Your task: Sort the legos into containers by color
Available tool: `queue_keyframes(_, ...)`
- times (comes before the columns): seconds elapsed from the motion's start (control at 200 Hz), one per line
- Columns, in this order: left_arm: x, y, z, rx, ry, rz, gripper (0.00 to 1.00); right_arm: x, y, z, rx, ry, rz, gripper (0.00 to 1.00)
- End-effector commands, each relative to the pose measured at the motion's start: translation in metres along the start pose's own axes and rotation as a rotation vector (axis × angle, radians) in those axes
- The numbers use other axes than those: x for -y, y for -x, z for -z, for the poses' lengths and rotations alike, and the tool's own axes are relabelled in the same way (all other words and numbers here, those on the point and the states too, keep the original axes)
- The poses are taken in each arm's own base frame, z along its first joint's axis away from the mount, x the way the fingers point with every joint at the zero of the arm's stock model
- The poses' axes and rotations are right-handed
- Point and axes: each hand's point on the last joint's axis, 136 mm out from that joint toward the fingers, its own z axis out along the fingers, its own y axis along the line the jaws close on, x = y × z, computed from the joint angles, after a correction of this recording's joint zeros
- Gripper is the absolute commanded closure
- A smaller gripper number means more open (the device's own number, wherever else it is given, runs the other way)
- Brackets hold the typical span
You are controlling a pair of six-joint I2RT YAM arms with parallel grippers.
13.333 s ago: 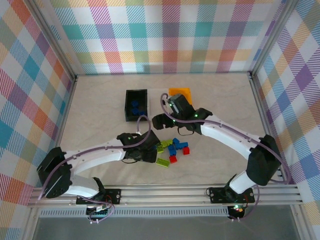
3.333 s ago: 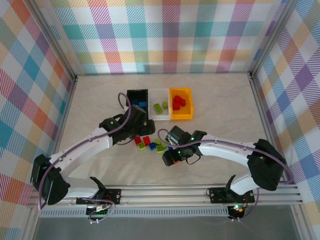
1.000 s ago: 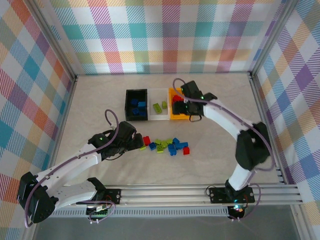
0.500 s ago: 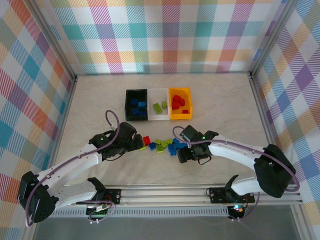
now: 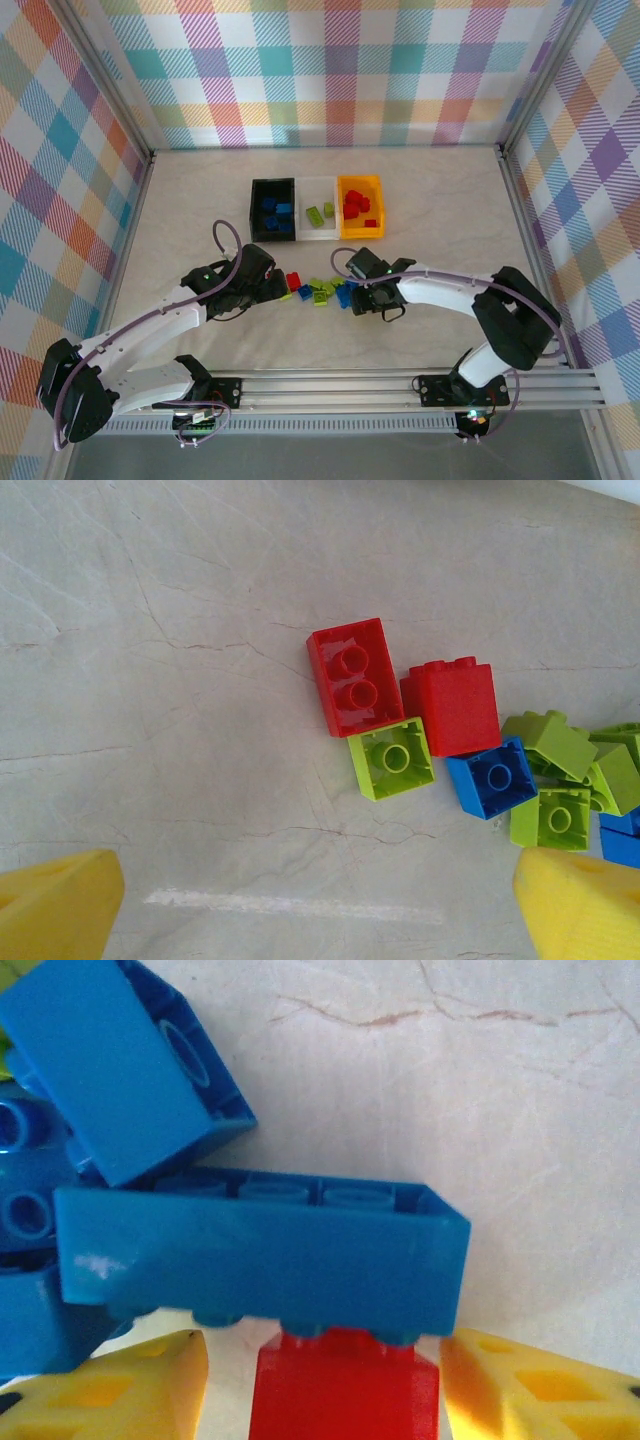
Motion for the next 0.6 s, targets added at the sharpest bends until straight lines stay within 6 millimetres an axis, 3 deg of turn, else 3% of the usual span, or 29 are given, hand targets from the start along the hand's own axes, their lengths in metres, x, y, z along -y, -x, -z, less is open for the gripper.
queue_keyframes(0.0, -0.006, -0.002, 0.001, -0.010, 0.025, 0.003, 0.00, 0.000, 0.008, -0.004, 0.021, -0.027, -0.004, 0.44)
queue_keyframes(0.28, -0.006, -0.002, 0.001, -0.013, 0.026, 0.001, 0.00, 0.001, 0.009, 0.015, 0.054, -0.007, 0.002, 0.64)
queue_keyframes(0.415, -0.005, 0.000, 0.003, -0.008, 0.019, 0.002, 0.00, -0.001, 0.013, 0.044, 0.094, 0.040, 0.001, 0.67)
queue_keyframes(0.505, -0.005, 0.000, 0.004, -0.003, 0.017, 0.001, 0.00, -0.003, 0.035, 0.074, 0.163, 0.079, 0.010, 0.67)
queue_keyframes(0.595, -0.005, 0.002, 0.005, 0.003, 0.022, -0.003, 0.00, -0.002, 0.075, 0.093, 0.223, 0.132, -0.023, 0.67)
